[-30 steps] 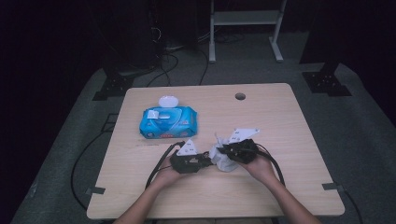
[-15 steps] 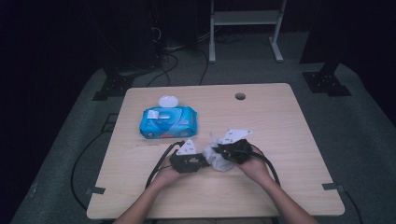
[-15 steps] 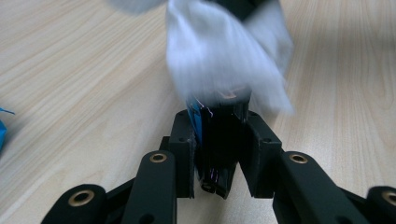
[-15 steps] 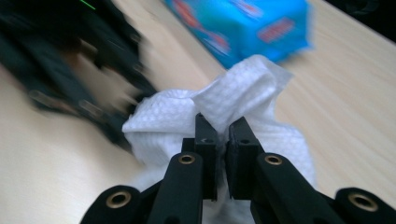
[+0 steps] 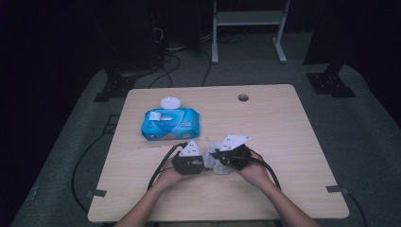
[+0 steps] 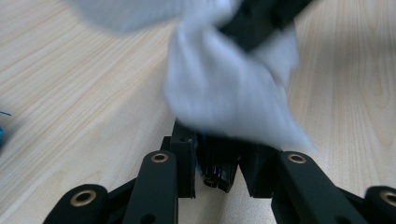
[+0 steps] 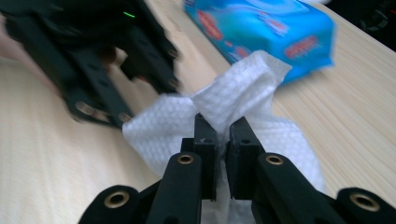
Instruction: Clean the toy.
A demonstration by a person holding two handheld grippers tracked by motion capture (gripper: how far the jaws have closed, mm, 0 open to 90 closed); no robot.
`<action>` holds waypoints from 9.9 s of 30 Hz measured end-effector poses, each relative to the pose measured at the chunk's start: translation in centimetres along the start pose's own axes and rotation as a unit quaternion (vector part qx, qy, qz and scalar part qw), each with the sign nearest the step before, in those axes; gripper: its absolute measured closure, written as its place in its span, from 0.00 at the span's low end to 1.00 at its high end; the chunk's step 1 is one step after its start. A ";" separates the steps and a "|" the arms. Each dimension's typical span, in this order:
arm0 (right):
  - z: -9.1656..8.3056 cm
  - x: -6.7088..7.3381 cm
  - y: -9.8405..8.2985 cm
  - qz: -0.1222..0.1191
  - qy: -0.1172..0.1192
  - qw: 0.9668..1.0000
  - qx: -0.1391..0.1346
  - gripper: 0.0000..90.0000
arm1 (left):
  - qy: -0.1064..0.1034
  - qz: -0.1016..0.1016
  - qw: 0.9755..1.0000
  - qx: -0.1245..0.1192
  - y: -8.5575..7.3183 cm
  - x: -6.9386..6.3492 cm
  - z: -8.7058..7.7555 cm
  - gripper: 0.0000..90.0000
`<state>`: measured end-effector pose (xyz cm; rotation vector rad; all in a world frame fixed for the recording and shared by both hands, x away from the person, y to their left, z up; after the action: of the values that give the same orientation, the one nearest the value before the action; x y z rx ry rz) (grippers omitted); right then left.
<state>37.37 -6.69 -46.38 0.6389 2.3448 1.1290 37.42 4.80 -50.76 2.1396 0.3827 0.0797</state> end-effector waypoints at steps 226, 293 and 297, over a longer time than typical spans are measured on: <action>1.5 -4.7 -5.3 0.297 0.036 0.954 0.020 0.95 | 0.025 0.016 0.994 0.101 -1.9 1.3 -1.0 0.70; 1.2 -5.1 -4.2 0.257 0.023 0.966 0.028 0.95 | 0.025 0.011 0.995 0.092 -1.8 1.6 -1.1 0.69; 1.7 -5.0 -5.0 0.262 0.020 0.964 0.036 0.95 | 0.026 0.012 0.995 0.093 -1.7 1.5 -1.1 0.69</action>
<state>41.25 -11.32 -50.38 1.3297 2.3209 1.2790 38.22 7.02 -51.72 2.3309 0.4073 0.1171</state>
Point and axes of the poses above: each handheld gripper's, and its own axes: z roughly forward along the jaws, y roughly out of its top, x roughly to its left, the point moved 7 cm from there along z, roughly forward along the jaws, and after that the axes turned 7 degrees about -y, right-handed, at the moved point
